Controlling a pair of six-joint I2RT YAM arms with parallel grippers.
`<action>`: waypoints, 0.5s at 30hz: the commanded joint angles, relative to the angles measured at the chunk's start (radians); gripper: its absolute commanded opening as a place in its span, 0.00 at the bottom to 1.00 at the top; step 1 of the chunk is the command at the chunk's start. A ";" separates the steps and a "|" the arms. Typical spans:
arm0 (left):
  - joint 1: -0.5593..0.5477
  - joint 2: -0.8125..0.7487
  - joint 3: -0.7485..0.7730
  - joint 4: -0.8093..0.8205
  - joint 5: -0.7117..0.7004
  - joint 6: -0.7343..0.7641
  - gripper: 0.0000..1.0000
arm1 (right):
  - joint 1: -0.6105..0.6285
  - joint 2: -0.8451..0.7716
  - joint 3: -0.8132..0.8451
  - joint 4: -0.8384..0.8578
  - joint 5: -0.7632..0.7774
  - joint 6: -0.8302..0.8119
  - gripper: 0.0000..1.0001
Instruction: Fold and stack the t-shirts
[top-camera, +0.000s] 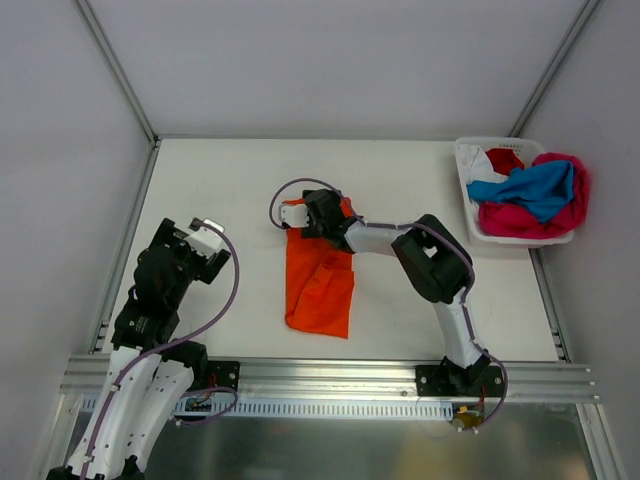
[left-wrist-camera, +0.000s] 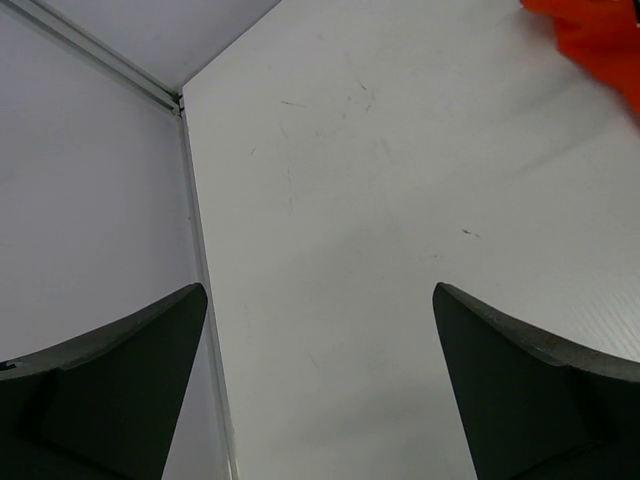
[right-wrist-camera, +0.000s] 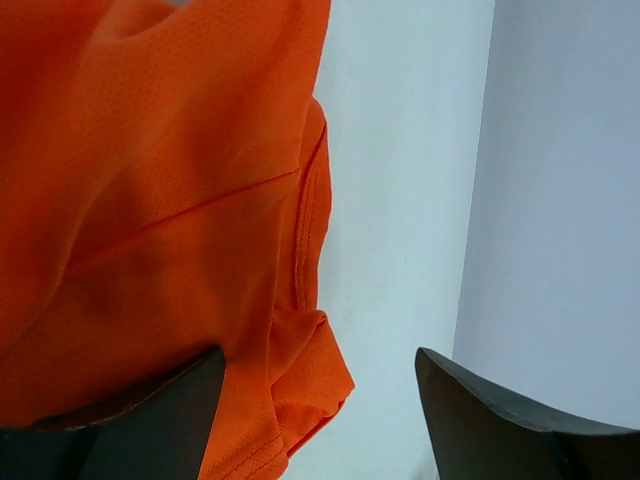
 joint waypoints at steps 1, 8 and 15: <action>0.003 0.022 -0.013 0.032 0.047 -0.046 0.99 | 0.038 0.023 0.041 -0.010 -0.136 0.034 0.82; 0.003 0.013 -0.046 0.032 0.101 -0.057 0.99 | 0.064 0.012 0.073 0.033 -0.104 0.069 0.81; 0.005 0.003 -0.023 -0.014 0.217 -0.045 0.99 | 0.027 -0.029 0.255 -0.144 0.064 0.172 0.82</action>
